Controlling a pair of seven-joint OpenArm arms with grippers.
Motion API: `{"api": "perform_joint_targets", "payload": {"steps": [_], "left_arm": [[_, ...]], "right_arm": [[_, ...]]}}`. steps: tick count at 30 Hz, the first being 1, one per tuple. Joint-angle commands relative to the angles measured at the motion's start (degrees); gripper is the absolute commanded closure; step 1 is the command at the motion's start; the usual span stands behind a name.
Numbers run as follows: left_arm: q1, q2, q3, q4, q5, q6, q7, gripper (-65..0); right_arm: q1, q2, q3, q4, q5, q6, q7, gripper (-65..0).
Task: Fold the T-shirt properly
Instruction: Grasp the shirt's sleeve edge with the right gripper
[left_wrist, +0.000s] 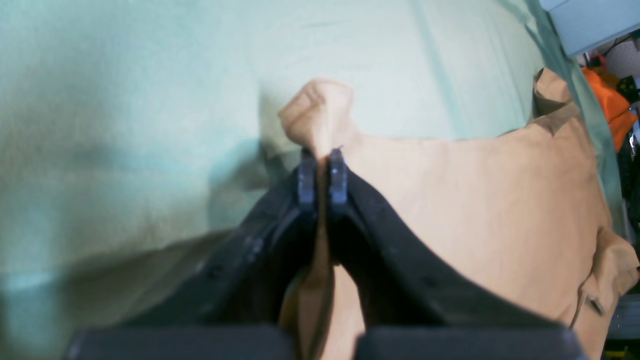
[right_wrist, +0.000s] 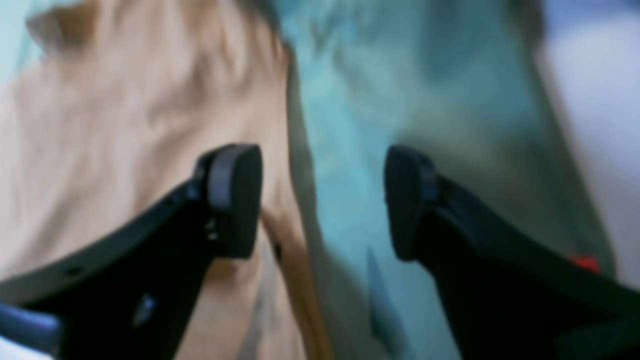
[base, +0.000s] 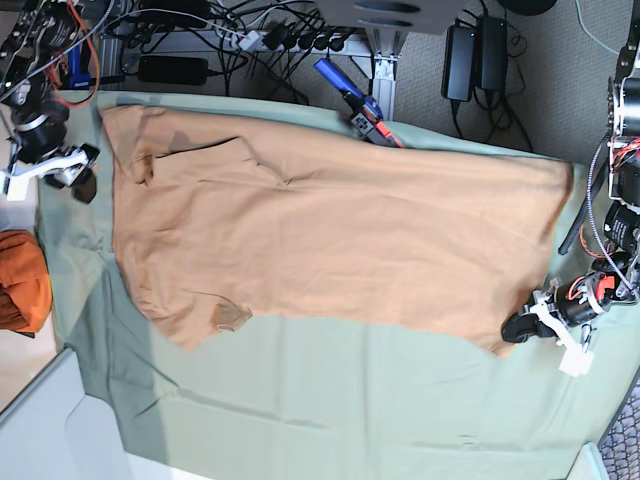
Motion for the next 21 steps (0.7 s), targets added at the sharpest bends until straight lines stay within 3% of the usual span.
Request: {"api": "perform_joint_targets", "payload": {"steps": [1, 6, 11, 21], "left_arm": [[-1.49, -0.94, 0.15, 0.96, -1.16, -0.54, -1.22, 0.0], [-1.33, -1.09, 1.81, 0.96, -1.22, -0.54, -1.2, 0.0], [-1.33, -1.42, 1.97, 0.96, -1.2, -0.54, -0.98, 0.0], [-1.2, -1.88, 1.97, 0.96, -1.25, -0.54, -0.31, 0.0]], "right_arm": [[1.6, 1.29, 0.7, 0.9, 0.09, 3.43, 1.29, -38.4], [10.27, 1.27, 0.28, -2.6, -2.51, 3.43, 3.02, -38.4], [22.23, 1.27, -2.56, -14.51, -4.37, 3.45, 4.9, -38.4], [46.36, 0.92, -19.61, -49.79, -14.75, 3.5, 10.36, -38.5]]}}
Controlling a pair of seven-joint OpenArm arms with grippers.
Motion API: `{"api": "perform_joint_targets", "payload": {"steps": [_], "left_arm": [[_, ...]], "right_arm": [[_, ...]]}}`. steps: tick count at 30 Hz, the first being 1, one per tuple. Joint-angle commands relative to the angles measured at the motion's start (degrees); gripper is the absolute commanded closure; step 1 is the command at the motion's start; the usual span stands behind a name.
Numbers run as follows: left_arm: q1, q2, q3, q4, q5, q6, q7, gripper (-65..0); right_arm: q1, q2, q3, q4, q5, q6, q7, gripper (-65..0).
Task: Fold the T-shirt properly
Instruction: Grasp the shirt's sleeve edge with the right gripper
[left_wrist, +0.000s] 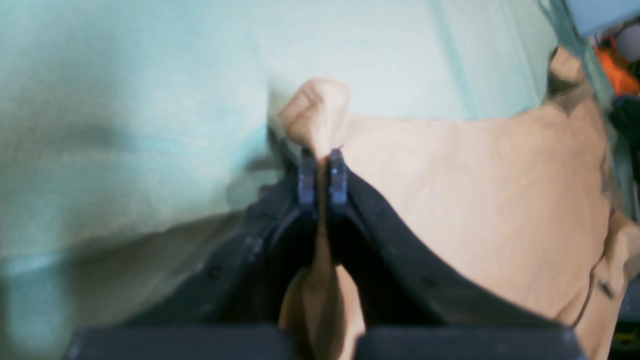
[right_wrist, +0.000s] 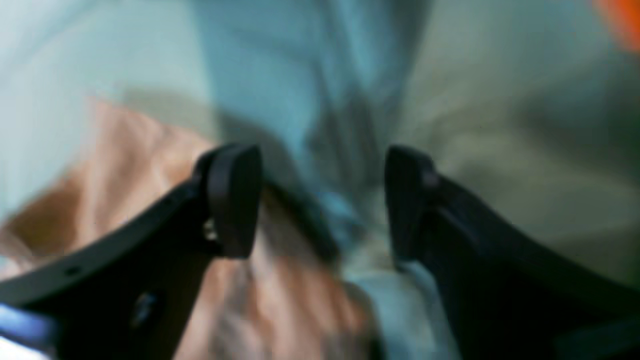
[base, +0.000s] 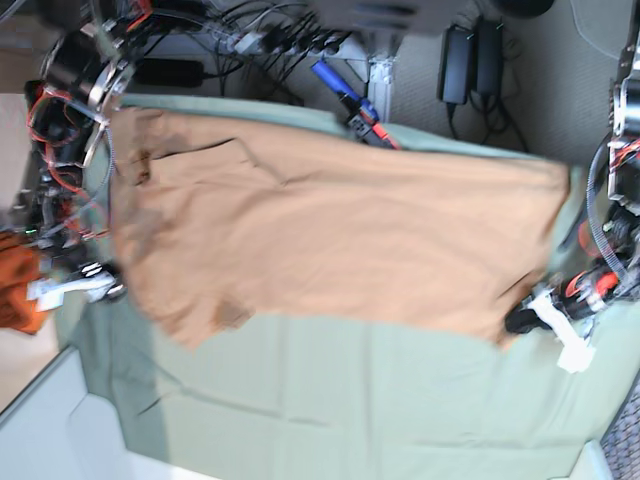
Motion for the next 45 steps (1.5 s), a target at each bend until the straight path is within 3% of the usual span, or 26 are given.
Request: {"api": "perform_joint_targets", "payload": {"steps": [1, 7, 16, 26, 33, 41, 45], "left_arm": [[-1.4, -0.7, -0.26, 0.94, -1.09, -0.56, -1.01, 0.0], [-1.4, -0.55, -0.26, 0.94, -1.27, -0.56, -1.03, 0.0], [-1.4, -0.55, -0.26, 0.94, -1.27, -0.56, -1.01, 0.0], [-1.4, -0.55, -0.26, 0.94, -1.36, -0.56, -1.05, 0.0], [-1.4, -0.59, -0.26, 0.94, -2.99, -0.56, -1.05, 0.0], [-1.4, -1.05, -0.26, 0.94, -3.06, -0.56, -4.13, 0.0], [-1.4, -1.09, -0.26, 0.94, -5.35, -0.56, -4.26, 0.0]], "right_arm": [[2.93, 1.09, -1.73, -0.74, 0.22, 3.48, 1.14, -38.5], [4.72, -0.61, -9.29, -1.79, 0.11, 4.87, 1.25, -38.4], [4.7, -4.87, -9.55, 1.88, 0.15, 5.05, -0.79, -38.4], [4.42, -5.25, -9.55, 4.35, 0.07, 5.05, -1.99, -38.0], [4.26, -5.25, -9.55, 4.42, -0.07, 5.05, -1.97, -13.3], [4.24, -5.22, -9.55, 6.8, -0.07, 5.07, -2.03, -1.0], [4.24, -5.18, -9.55, 8.46, -0.07, 5.07, -2.25, 0.0]]}}
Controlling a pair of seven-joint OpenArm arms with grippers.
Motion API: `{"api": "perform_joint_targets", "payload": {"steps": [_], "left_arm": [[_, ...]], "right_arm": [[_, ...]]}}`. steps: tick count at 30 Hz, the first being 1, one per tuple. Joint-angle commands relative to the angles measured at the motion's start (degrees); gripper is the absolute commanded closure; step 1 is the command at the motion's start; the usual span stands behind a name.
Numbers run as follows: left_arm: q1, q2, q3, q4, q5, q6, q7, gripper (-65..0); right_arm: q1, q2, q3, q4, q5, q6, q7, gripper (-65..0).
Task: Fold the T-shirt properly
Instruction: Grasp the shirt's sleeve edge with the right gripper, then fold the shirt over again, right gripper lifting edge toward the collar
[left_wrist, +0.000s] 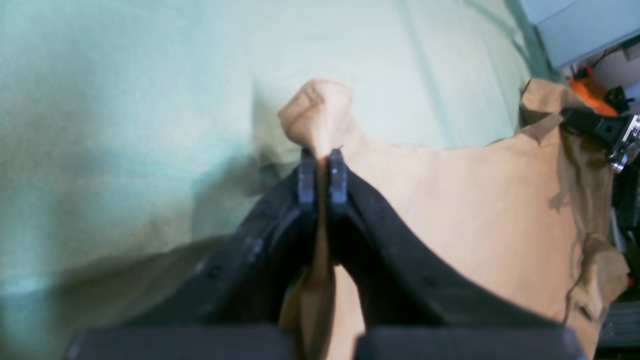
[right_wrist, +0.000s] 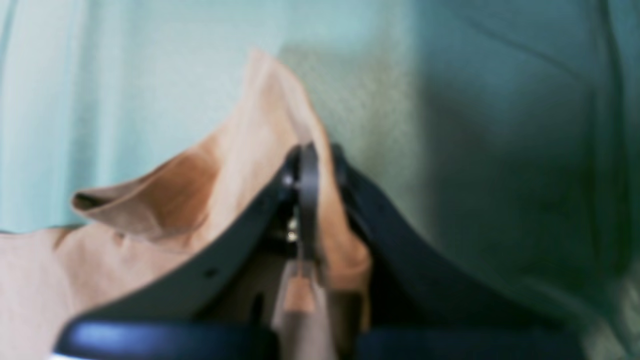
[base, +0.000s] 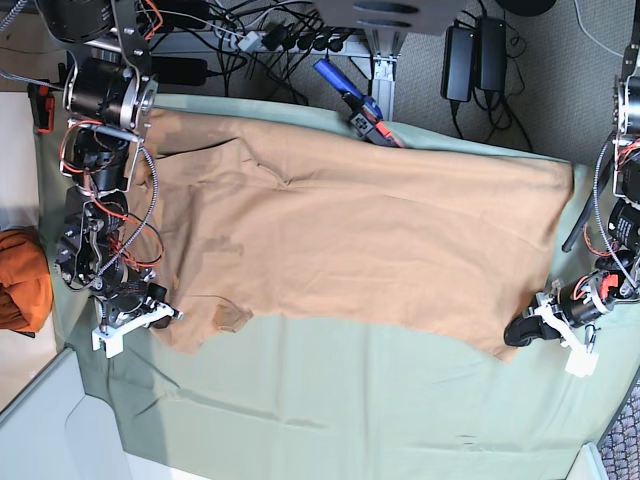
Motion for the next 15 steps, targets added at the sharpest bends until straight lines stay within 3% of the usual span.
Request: {"api": "perform_joint_targets", "payload": {"steps": [1, 5, 11, 15], "left_arm": [[-1.42, -0.94, -0.26, 0.92, -1.92, -0.56, -1.38, 0.0], [-1.42, -1.03, -0.26, 0.92, -2.62, -0.56, 0.61, 0.0], [-1.4, -2.32, -0.26, 0.92, -8.09, -0.56, 7.54, 0.0], [-1.4, -4.04, -0.26, 0.92, -15.02, -0.56, 14.97, 0.0]], "right_arm": [[1.57, 0.81, 0.11, 1.62, 0.5, 4.79, 0.79, 0.0], [1.2, 1.27, 0.11, 2.8, 0.52, 4.81, -0.07, 0.0], [-4.37, 4.66, 0.11, 9.57, 3.06, 5.73, -0.11, 0.0], [-10.84, 7.54, 0.13, 16.48, 5.62, 6.1, -0.26, 0.0]]}}
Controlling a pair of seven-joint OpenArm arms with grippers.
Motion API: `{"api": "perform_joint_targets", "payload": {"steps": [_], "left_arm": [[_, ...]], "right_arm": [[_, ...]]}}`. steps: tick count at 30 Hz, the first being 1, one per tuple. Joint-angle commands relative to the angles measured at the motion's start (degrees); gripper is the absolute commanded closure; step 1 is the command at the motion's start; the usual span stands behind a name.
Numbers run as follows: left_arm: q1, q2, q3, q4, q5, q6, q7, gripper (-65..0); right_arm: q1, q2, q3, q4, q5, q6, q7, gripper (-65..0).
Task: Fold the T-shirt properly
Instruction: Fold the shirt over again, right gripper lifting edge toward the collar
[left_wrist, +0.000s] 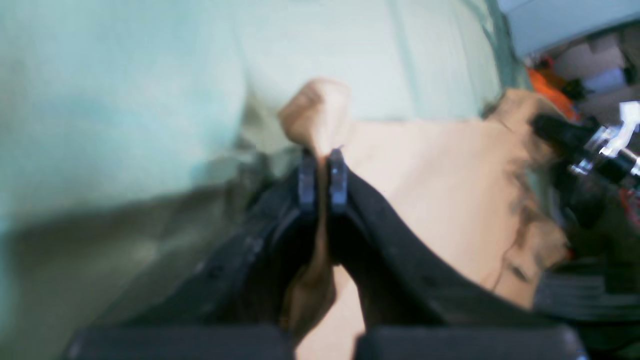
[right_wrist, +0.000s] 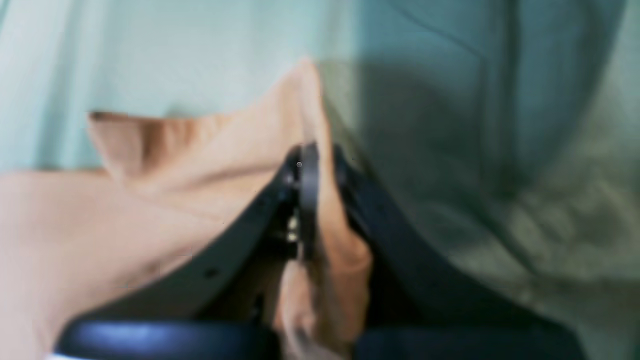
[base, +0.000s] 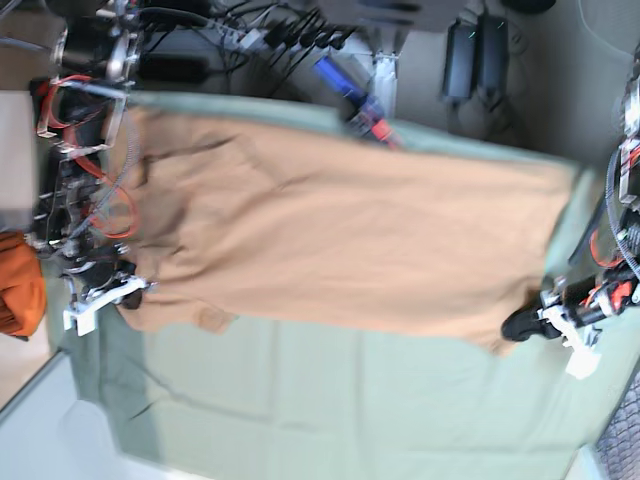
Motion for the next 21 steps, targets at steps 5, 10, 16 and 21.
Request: {"api": "perform_joint_targets", "payload": {"steps": [5, 10, 16, 21], "left_arm": [[-0.5, -3.02, -0.22, 1.05, -8.52, -0.56, 5.11, 0.0], [2.27, -5.05, -0.22, 3.17, -12.44, -0.56, 8.48, 0.0], [9.4, -8.09, -0.22, 14.64, -13.33, -0.56, 9.33, 0.0], [12.79, -9.03, -0.22, 20.17, -13.29, -0.56, 9.31, 0.0]], "right_arm": [[-6.56, 4.44, 0.39, 9.55, 1.95, 5.6, 1.05, 0.0], [-12.76, 5.4, 2.51, 15.17, 2.03, 5.57, 1.03, 0.0], [-17.79, 5.38, 8.63, 18.05, 5.4, 5.62, -0.15, 0.0], [-21.35, 5.38, 12.02, 19.67, 7.54, 5.64, -1.57, 0.0]]}}
